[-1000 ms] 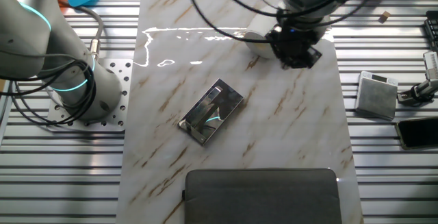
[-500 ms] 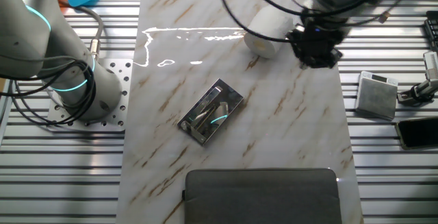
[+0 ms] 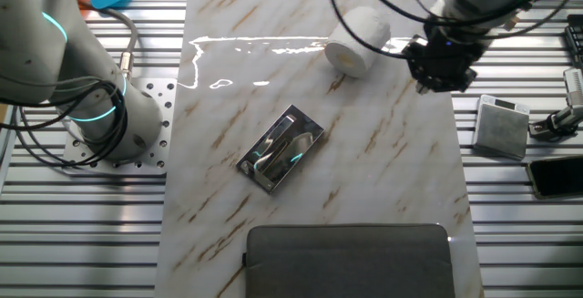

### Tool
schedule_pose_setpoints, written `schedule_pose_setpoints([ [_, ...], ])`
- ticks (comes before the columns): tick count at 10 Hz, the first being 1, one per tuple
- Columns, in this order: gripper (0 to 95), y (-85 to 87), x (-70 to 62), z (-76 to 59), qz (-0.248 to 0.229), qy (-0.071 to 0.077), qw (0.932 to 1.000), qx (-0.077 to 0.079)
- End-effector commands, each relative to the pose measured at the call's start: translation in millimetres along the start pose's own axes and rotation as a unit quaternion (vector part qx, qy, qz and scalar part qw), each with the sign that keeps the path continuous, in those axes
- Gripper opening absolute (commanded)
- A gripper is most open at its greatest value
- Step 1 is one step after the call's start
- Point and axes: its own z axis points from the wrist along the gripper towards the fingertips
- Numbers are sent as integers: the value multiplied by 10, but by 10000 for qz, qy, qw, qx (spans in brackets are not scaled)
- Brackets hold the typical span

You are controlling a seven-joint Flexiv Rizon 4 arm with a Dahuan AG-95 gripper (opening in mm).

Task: Take the roll of paper down from the shelf

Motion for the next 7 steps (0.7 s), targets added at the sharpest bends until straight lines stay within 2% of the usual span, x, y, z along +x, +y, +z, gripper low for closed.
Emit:
schedule_pose_setpoints([
  [1,0,-22,-15,65,39,33,10000,3],
  [4,0,0,20,85,-11,30,10000,2],
  [7,0,0,20,85,178,64,9998,28],
])
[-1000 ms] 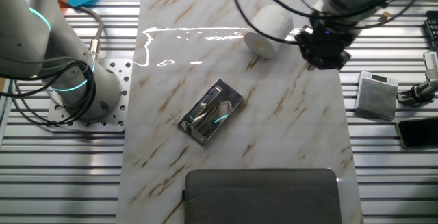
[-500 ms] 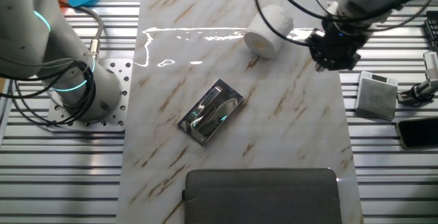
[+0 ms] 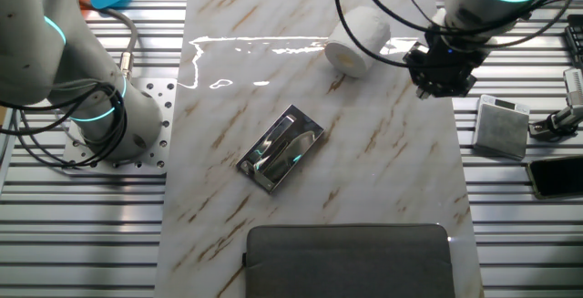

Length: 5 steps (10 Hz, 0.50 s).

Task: Take the roll of paper down from the shelf

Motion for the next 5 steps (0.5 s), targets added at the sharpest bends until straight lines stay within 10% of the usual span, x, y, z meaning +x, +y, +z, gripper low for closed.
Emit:
schedule_pose_setpoints([
  [1,0,-7,-3,7,122,14,9999,12],
  [5,0,-7,-3,7,-398,41,9992,-93],
])
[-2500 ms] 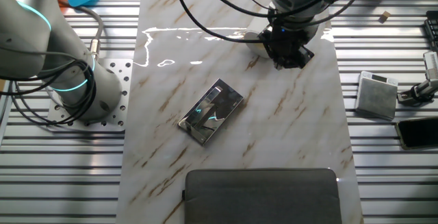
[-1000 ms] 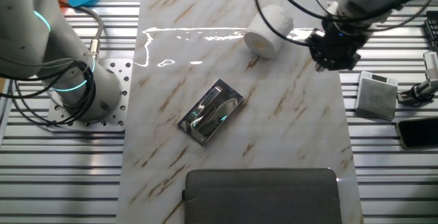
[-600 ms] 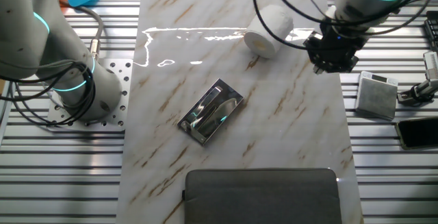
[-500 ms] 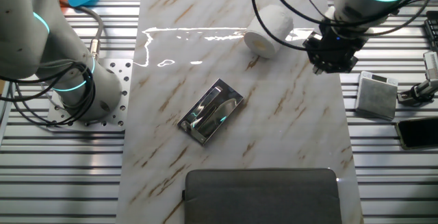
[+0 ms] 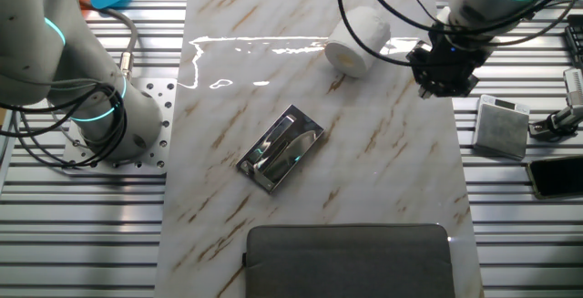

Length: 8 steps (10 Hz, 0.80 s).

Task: Take the roll of paper down from the shelf

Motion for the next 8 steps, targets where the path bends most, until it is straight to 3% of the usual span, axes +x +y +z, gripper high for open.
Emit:
schedule_pose_setpoints([
  [1,0,-6,-10,4,-434,57,9990,-122],
  [8,0,-6,-10,4,-501,48,9987,-121],
])
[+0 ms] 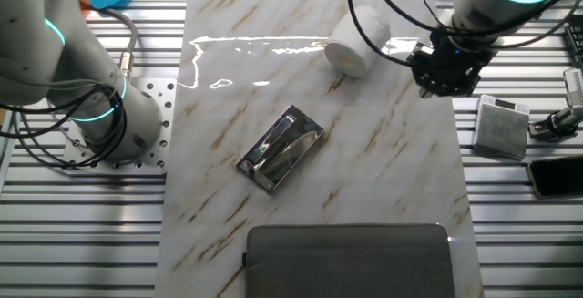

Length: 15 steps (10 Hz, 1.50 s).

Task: Take the roll of paper down from the shelf

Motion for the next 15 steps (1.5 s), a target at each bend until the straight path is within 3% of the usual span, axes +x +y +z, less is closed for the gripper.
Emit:
schedule_pose_setpoints([
  [1,190,4,-32,2,-30,-111,9999,-99],
  [2,380,19,-51,-3,-34,-163,9998,-131],
  [4,380,176,-180,-75,74,-185,9997,-121],
  [6,380,349,-201,-117,183,-178,9996,-106],
  [7,570,398,-203,-124,208,-183,9996,-103],
  [10,570,757,-302,-93,480,-188,9986,-84],
  [13,570,934,-455,-60,672,-178,9975,-75],
  [15,570,1032,-576,-40,726,-98,9973,-19],
])
